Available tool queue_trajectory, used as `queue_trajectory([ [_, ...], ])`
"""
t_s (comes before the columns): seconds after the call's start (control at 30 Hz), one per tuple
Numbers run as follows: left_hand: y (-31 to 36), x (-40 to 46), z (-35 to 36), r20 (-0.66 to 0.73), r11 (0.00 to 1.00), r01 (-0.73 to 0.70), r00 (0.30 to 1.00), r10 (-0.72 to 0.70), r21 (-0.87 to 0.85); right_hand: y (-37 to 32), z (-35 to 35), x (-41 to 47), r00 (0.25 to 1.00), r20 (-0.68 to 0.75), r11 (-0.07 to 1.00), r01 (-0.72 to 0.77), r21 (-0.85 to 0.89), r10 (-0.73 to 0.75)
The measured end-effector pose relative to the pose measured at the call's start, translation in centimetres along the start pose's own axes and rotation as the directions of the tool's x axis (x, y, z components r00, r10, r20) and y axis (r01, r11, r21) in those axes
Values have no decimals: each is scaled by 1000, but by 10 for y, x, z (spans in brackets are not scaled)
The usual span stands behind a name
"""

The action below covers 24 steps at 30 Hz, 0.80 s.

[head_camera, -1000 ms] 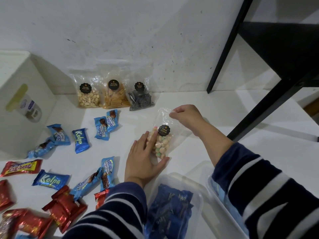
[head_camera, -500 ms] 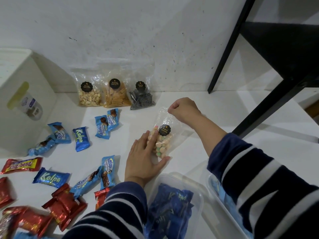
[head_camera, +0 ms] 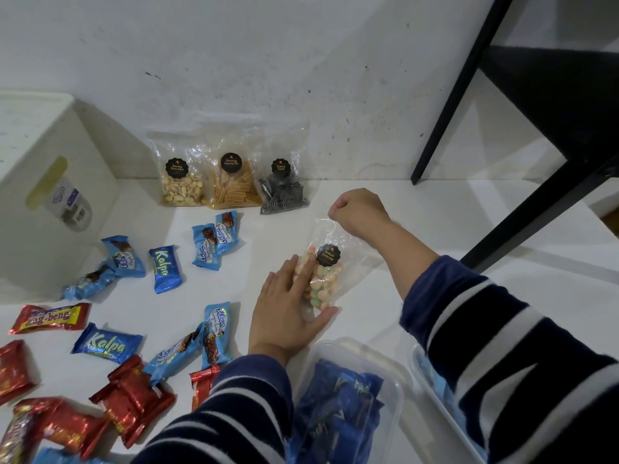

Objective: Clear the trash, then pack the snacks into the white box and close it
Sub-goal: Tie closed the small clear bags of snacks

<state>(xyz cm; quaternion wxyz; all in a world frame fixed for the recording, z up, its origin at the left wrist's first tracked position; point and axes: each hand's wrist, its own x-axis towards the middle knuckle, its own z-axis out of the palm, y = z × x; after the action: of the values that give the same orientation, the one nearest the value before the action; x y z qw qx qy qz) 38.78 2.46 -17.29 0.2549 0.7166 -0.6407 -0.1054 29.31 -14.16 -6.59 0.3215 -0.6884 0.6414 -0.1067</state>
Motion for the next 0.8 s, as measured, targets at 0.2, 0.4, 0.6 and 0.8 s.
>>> queue_trajectory([
  [0.2,-2,-1,0,0,1000,4,1000,-4,-7,-8,1,-3,999,32,1000,-19,8,19],
  [0.4,-2,-1,0,-12,1000,-4,1000,3,-20,-12,7,1,999,-35,997,-8,-75,5],
  [0.6,-3,1,1,-19,999,-13,1000,12,-33,-1,-11,-8,996,75,994,49,-98,-41],
  [0.8,-1,-1,0,-42,999,-14,999,12,-33,32,-20,-28,999,-10,995,51,-85,-52],
])
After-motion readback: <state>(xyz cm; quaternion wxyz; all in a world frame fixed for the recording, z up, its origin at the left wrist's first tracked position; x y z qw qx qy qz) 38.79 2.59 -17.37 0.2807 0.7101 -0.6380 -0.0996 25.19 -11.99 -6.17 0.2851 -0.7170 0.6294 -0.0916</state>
